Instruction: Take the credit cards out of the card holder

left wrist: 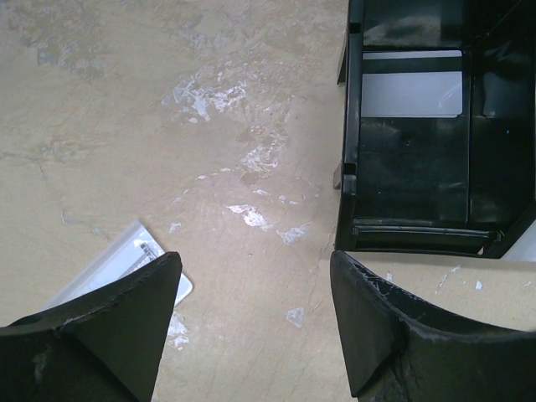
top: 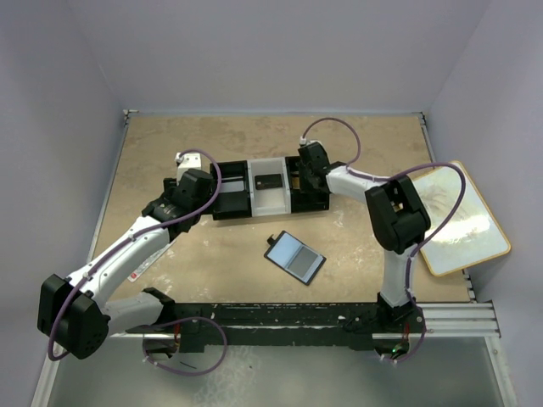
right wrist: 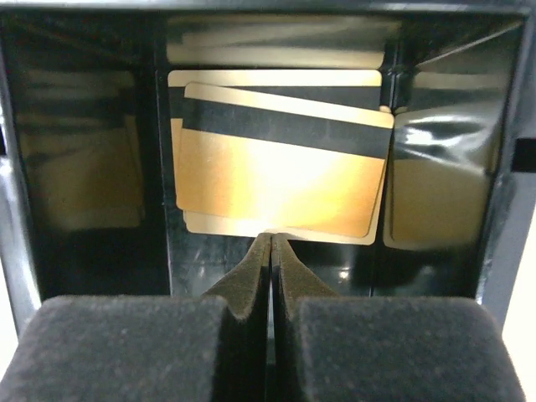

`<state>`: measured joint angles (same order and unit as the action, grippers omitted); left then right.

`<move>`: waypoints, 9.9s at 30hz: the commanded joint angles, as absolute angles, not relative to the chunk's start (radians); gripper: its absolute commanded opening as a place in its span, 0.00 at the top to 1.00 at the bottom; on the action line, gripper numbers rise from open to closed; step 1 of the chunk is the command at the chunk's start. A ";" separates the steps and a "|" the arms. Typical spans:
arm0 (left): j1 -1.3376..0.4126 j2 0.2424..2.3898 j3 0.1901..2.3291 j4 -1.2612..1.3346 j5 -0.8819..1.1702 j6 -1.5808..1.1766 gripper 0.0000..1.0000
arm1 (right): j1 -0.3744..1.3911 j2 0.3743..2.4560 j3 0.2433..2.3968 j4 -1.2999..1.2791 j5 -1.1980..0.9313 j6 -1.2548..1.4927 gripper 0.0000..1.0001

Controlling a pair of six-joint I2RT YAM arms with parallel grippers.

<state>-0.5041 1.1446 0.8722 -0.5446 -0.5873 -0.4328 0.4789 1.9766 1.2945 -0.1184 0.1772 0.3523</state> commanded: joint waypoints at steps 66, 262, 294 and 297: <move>-0.672 1.030 0.686 -0.303 -0.093 -0.724 0.30 | 0.545 1.081 0.485 0.114 -0.185 0.736 0.61; -1.040 1.534 0.855 -0.180 -0.254 -0.523 0.50 | 0.800 1.257 0.185 0.738 -0.158 1.113 0.65; -1.071 1.600 0.769 -0.098 -0.144 -0.594 0.79 | 0.805 1.243 0.133 0.697 -0.045 1.241 0.71; -1.075 1.603 0.756 -0.091 -0.154 -0.613 0.81 | 0.801 1.291 0.167 0.719 -0.087 1.232 0.72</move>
<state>-1.0519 1.5974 0.7918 -0.1120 -0.1749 -0.5674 0.8097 1.2400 0.1162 0.6857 -0.0551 1.2636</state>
